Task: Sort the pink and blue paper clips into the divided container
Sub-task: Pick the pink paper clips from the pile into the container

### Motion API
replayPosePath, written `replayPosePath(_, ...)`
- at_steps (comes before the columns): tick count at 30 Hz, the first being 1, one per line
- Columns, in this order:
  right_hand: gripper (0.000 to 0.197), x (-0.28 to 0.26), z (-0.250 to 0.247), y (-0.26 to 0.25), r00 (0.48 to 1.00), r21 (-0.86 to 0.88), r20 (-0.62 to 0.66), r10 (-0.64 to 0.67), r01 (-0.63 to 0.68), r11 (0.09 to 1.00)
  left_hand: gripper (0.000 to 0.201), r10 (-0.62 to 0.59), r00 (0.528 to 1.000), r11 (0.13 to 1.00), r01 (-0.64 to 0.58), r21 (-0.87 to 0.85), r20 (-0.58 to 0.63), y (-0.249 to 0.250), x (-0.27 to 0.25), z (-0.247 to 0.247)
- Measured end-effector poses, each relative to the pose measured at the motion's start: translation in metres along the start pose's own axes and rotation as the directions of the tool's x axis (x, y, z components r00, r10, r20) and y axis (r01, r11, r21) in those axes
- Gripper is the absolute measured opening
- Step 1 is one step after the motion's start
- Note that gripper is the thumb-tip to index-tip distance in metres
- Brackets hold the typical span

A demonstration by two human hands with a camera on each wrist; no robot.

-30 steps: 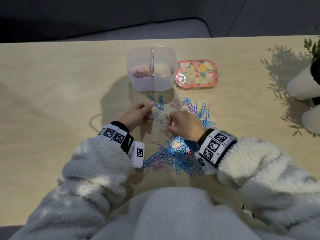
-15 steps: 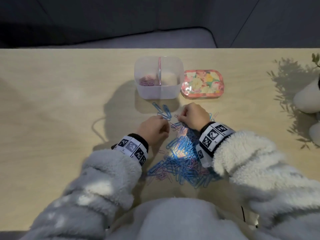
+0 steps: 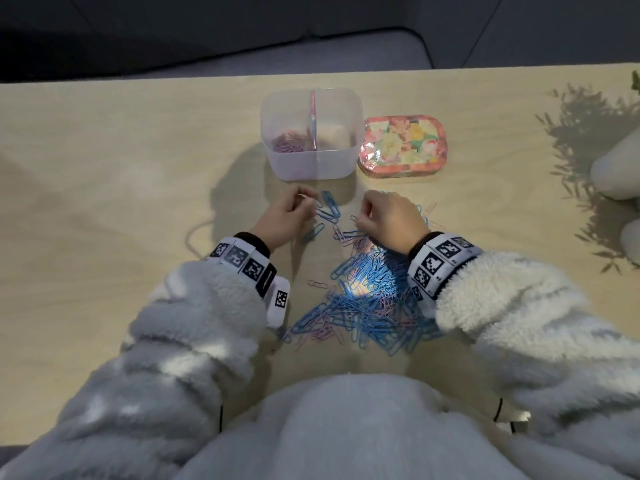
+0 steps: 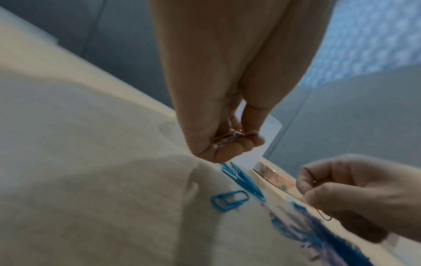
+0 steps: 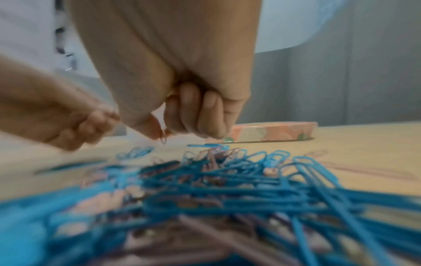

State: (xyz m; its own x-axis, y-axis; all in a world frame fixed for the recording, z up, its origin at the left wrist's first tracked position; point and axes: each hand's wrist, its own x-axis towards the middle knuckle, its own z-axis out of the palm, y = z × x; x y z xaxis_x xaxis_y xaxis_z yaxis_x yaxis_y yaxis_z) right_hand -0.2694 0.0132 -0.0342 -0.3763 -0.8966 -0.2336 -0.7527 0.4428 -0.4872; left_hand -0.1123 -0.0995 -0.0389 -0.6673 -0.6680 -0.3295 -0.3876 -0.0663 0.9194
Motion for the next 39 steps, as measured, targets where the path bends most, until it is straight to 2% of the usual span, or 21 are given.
replayPosePath(2, 0.009, 0.002, -0.009, 0.008, 0.995, 0.294, -0.042, 0.096, -0.079, 0.952, 0.020, -0.138, 0.990, 0.972, 0.131, -0.197, -0.024, 0.001, 0.001, 0.000)
replayPosePath(4, 0.020, 0.001, -0.017, 0.015, 0.979, 0.559, 0.014, 0.205, -0.177, 0.810, 0.024, -0.217, 0.976, 0.939, 0.214, -0.270, 0.020, 0.002, 0.002, 0.002)
replayPosePath(6, 0.021, -0.002, -0.021, 0.018, 0.953, 0.788, 0.133, 0.273, -0.269, 0.554, 0.022, -0.144, 0.989, 0.988, 0.146, -0.047, 0.036, 0.004, 0.001, 0.006)
replayPosePath(8, 0.017, -0.004, -0.024, 0.017, 0.924, 0.896, 0.224, 0.312, -0.320, 0.306, 0.010, 0.008, 0.994, 0.953, -0.041, 0.300, 0.112, 0.005, 0.000, 0.011)
replayPosePath(11, 0.021, -0.005, -0.025, 0.013, 0.894, 0.913, 0.311, 0.324, -0.375, 0.159, 0.015, 0.070, 0.957, 0.765, -0.233, 0.601, 0.282, 0.006, -0.001, 0.019)
replayPosePath(12, 0.020, -0.005, -0.024, 0.010, 0.889, 0.901, 0.320, 0.327, -0.392, 0.183, 0.018, 0.075, 0.949, 0.706, -0.267, 0.656, 0.306, 0.007, -0.001, 0.021)
replayPosePath(13, 0.019, -0.005, -0.021, 0.007, 0.895, 0.879, 0.300, 0.330, -0.394, 0.269, 0.020, 0.085, 0.948, 0.661, -0.284, 0.694, 0.308, 0.007, -0.001, 0.022)
replayPosePath(14, 0.018, -0.004, -0.016, 0.005, 0.913, 0.820, 0.245, 0.325, -0.374, 0.433, 0.019, 0.090, 0.949, 0.633, -0.288, 0.718, 0.302, 0.008, -0.001, 0.023)
replayPosePath(16, 0.015, -0.003, -0.004, 0.002, 0.962, 0.515, 0.108, 0.250, -0.270, 0.814, 0.014, 0.101, 0.950, 0.621, -0.291, 0.727, 0.294, 0.005, 0.001, 0.022)
replayPosePath(17, 0.014, -0.002, 0.002, 0.000, 0.975, 0.326, 0.066, 0.213, -0.223, 0.919, 0.012, 0.100, 0.950, 0.627, -0.290, 0.723, 0.295, 0.004, 0.000, 0.021)
replayPosePath(18, 0.014, -0.001, 0.006, -0.002, 0.979, 0.186, 0.053, 0.198, -0.204, 0.961, 0.011, 0.099, 0.950, 0.634, -0.289, 0.717, 0.295, 0.003, -0.001, 0.020)
replayPosePath(20, 0.014, 0.001, 0.011, -0.006, 0.981, 0.060, 0.064, 0.181, -0.184, 0.981, 0.009, 0.113, 0.947, 0.663, -0.296, 0.688, 0.299, 0.001, -0.003, 0.018)
replayPosePath(22, 0.013, 0.003, 0.012, -0.009, 0.983, -0.018, 0.092, 0.158, -0.157, 0.988, 0.004, 0.127, 0.951, 0.744, -0.280, 0.606, 0.282, 0.000, -0.004, 0.016)
replayPosePath(26, 0.017, 0.000, 0.007, -0.012, 0.983, -0.095, 0.158, 0.094, -0.080, 0.992, 0.012, 0.037, 0.971, 0.938, -0.115, 0.327, 0.235, 0.000, -0.004, 0.016)
replayPosePath(28, 0.011, -0.005, 0.001, -0.007, 0.986, 0.062, 0.148, 0.079, -0.089, 0.994, 0.011, 0.001, 0.968, 0.981, -0.050, 0.189, 0.251, 0.002, -0.006, 0.019)
replayPosePath(30, 0.013, -0.011, -0.010, 0.005, 0.983, 0.332, 0.139, 0.122, -0.162, 0.929, 0.007, -0.029, 0.964, 0.995, 0.005, 0.095, 0.263, 0.005, -0.008, 0.022)
replayPosePath(33, 0.006, -0.022, -0.026, 0.031, 0.955, 0.757, 0.093, 0.282, -0.252, 0.602, 0.019, -0.148, 0.951, 0.984, 0.170, -0.057, 0.271, 0.011, -0.005, 0.028)
replayPosePath(35, 0.015, -0.023, -0.035, 0.053, 0.891, 0.862, 0.049, 0.451, -0.265, 0.432, 0.028, -0.255, 0.923, 0.933, 0.313, -0.178, 0.287, 0.020, 0.000, 0.035)
replayPosePath(36, 0.016, -0.022, -0.037, 0.063, 0.851, 0.875, 0.049, 0.523, -0.289, 0.389, 0.029, -0.297, 0.909, 0.909, 0.363, -0.203, 0.293, 0.025, 0.004, 0.039)
replayPosePath(37, 0.018, -0.019, -0.038, 0.072, 0.814, 0.865, 0.046, 0.580, -0.323, 0.384, 0.028, -0.324, 0.900, 0.897, 0.390, -0.206, 0.292, 0.030, 0.007, 0.044)
replayPosePath(39, 0.026, -0.018, -0.042, 0.084, 0.763, 0.704, -0.040, 0.645, -0.436, 0.560, 0.026, -0.309, 0.918, 0.933, 0.343, -0.107, 0.248, 0.037, 0.012, 0.055)
